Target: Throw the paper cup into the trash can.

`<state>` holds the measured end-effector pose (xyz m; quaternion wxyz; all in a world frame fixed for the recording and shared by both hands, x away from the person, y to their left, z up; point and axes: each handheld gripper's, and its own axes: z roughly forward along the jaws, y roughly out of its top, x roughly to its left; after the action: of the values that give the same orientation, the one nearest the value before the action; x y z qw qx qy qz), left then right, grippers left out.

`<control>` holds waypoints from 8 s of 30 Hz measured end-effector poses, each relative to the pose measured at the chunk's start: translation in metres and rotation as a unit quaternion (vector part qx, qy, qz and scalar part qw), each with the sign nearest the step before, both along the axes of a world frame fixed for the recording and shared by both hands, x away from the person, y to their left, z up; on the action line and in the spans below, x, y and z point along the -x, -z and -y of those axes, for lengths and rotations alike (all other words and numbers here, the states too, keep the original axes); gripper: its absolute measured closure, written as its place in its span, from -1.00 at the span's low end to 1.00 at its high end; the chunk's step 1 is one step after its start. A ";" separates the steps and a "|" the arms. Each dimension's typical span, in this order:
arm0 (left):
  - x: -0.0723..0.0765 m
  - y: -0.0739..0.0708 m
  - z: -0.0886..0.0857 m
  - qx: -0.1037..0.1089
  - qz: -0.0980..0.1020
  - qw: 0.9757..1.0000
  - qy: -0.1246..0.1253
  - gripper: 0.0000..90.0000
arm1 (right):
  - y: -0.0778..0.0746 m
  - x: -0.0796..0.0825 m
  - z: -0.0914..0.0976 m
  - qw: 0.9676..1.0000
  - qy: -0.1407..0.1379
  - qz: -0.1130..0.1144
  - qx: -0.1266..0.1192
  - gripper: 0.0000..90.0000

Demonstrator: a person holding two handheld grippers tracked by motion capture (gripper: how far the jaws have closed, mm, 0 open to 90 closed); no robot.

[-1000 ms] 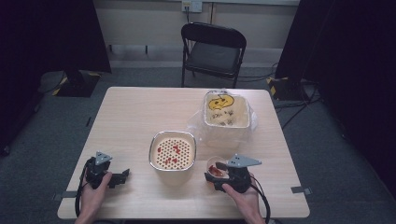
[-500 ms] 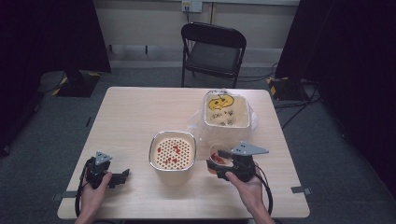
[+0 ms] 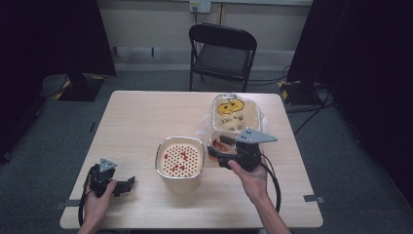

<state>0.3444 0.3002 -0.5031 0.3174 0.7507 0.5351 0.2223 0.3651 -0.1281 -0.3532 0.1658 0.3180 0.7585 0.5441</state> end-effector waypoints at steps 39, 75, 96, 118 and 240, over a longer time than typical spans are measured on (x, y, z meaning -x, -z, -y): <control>0.000 0.000 0.000 0.000 0.000 1.000 0.000 -1.00 | -0.028 -0.030 -0.068 0.938 0.049 0.237 0.247 0.01; 0.000 0.000 0.000 0.000 0.000 1.000 0.000 -1.00 | 0.019 -0.004 -0.122 0.687 -0.009 0.413 0.598 0.05; 0.000 0.000 0.000 0.001 0.000 1.000 0.000 -1.00 | 0.038 0.009 -0.124 0.479 -0.023 0.517 0.709 0.06; 0.000 0.000 0.000 0.000 0.000 1.000 0.000 -1.00 | 0.036 0.027 -0.125 0.339 -0.045 0.576 0.742 0.07; 0.000 0.000 0.000 0.001 0.000 1.000 0.002 -1.00 | -0.047 -0.137 0.042 0.985 0.172 -0.003 0.006 -0.71</control>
<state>0.3448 0.3002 -0.5032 0.3185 0.7516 0.5336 0.2213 0.5020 -0.1705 -0.3061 0.2561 0.4446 0.6961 0.5022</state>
